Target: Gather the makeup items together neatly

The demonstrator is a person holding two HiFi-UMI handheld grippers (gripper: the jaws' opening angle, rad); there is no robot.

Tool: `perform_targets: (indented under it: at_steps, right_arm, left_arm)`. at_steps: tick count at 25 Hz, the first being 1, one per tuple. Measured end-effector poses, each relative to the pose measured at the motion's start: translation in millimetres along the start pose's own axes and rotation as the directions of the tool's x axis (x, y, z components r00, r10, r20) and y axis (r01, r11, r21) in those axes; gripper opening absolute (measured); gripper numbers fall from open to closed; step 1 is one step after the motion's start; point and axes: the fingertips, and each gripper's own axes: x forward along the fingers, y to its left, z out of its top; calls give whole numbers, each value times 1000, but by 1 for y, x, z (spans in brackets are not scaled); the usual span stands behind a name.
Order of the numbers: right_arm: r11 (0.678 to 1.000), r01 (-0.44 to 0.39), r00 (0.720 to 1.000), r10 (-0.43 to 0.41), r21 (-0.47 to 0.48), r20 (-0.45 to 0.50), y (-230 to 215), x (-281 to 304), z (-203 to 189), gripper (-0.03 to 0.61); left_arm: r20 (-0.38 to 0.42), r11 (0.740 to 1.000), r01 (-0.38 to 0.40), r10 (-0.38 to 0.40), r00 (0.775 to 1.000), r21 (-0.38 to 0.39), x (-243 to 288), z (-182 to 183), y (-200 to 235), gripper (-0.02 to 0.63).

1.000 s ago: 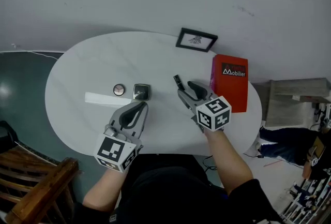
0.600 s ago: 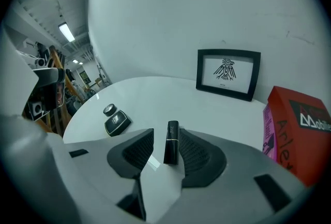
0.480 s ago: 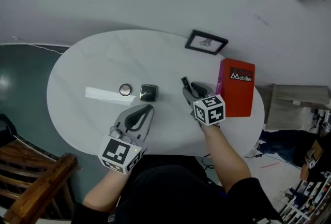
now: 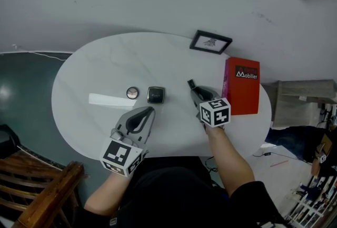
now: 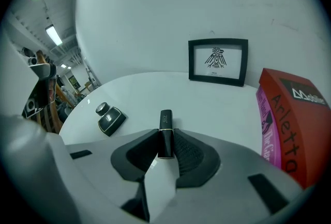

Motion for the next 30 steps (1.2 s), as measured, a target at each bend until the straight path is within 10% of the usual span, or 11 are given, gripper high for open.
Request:
perform_targets:
  at_steps: [17, 30]
  right_arm:
    - [997, -4, 967, -14, 72, 256, 39, -124, 26, 103]
    - [992, -61, 960, 29, 108, 280, 59, -149, -12, 103]
  left_arm:
    - [75, 994, -11, 3, 997, 111, -56, 18, -19, 23]
    - [109, 987, -59, 43, 993, 148, -76, 23, -43, 24]
